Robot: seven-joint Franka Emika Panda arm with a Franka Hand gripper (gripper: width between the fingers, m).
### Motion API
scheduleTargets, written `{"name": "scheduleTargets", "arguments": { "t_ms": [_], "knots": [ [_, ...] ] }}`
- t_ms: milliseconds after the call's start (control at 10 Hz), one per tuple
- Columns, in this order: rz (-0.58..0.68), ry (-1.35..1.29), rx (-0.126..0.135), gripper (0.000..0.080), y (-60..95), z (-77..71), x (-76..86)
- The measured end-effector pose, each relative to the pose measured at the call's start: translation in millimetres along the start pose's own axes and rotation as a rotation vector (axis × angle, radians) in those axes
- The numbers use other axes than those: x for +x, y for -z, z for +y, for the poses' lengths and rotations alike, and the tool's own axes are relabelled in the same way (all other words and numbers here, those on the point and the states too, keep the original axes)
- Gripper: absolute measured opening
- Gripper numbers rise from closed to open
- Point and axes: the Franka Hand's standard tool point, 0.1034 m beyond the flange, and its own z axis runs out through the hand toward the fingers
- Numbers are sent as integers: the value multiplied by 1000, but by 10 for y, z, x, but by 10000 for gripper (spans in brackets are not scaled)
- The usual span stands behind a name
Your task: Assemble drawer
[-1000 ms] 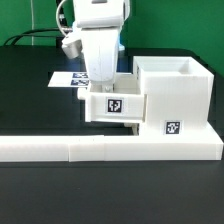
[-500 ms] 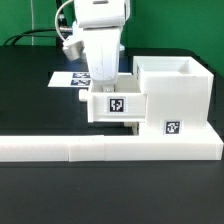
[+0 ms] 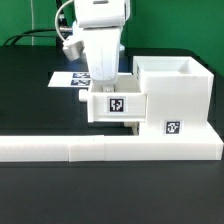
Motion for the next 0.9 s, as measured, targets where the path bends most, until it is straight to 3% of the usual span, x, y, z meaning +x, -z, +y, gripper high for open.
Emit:
{"name": "scheduleTargets", "arguments": {
  "t_ms": [900],
  "knots": [
    [-24,44,12,42,10,20,-31]
  ]
}}
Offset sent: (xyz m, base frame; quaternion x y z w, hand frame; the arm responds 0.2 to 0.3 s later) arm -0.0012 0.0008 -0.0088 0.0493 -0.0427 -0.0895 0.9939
